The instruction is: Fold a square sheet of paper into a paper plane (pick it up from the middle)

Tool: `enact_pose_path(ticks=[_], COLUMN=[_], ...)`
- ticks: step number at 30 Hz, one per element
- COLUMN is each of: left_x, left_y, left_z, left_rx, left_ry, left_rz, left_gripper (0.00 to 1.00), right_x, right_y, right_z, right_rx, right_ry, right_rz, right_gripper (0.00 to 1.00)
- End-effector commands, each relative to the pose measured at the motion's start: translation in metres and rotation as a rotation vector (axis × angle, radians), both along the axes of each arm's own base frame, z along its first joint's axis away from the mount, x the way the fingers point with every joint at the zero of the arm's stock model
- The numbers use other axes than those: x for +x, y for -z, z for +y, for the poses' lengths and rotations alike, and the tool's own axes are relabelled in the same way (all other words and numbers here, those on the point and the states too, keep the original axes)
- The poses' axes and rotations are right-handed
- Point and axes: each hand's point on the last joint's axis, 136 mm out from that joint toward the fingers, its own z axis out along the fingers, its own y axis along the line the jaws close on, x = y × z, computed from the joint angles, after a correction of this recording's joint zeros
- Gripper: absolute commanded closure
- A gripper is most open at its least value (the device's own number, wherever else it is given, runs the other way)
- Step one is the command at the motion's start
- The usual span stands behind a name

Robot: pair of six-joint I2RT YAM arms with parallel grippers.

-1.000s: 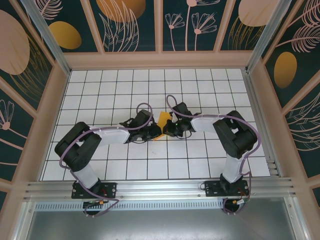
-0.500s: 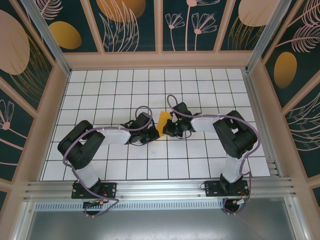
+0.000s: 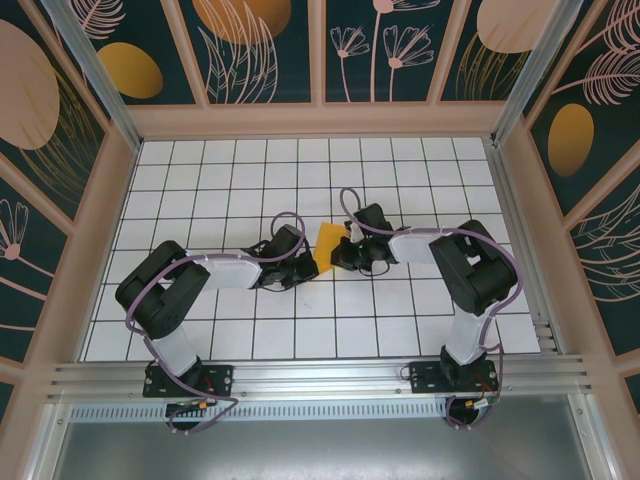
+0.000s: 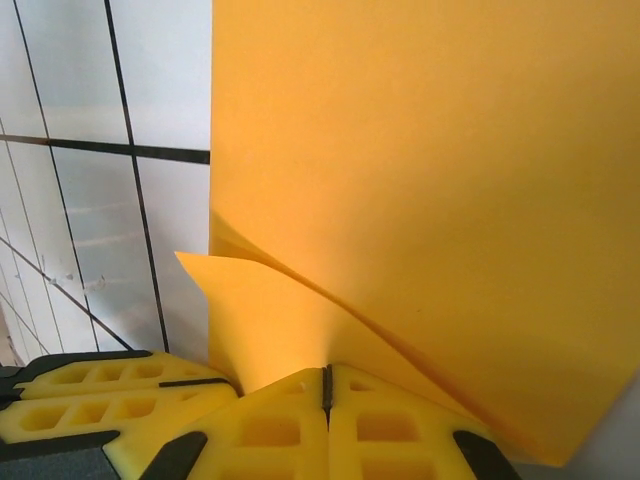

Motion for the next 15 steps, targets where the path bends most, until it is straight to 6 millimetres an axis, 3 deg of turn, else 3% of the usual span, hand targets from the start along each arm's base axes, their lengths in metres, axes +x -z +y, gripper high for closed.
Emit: enact_pose_path(ticks=[1, 5, 9, 12, 15], left_x=[-0.025, -0.025, -0.02, -0.011, 0.004], left_y=[0.044, 0.043, 0.037, 0.019, -0.011], left_z=[0.036, 0.035, 0.029, 0.018, 0.001], left_rx=[0.163, 0.16, 0.143, 0.096, 0.017], left_ry=[-0.03, -0.026, -0.014, 0.004, 0.024], left_rz=[0.126, 0.124, 0.105, 0.055, -0.028], left_gripper=[0.91, 0.91, 0.91, 0.89, 0.85], right_x=[0.013, 0.022, 0.032, 0.035, 0.032], right_y=[-0.001, -0.003, -0.017, -0.039, -0.053], right_z=[-0.02, -0.037, -0.045, -0.045, -0.048], right_rx=[-0.008, -0.015, -0.022, 0.0, 0.017], right_ry=[0.009, 0.041, 0.062, 0.075, 0.113], right_rz=[-0.058, -0.081, -0.127, -0.17, -0.18], right_gripper=[1.0, 1.0, 0.98, 0.95, 0.86])
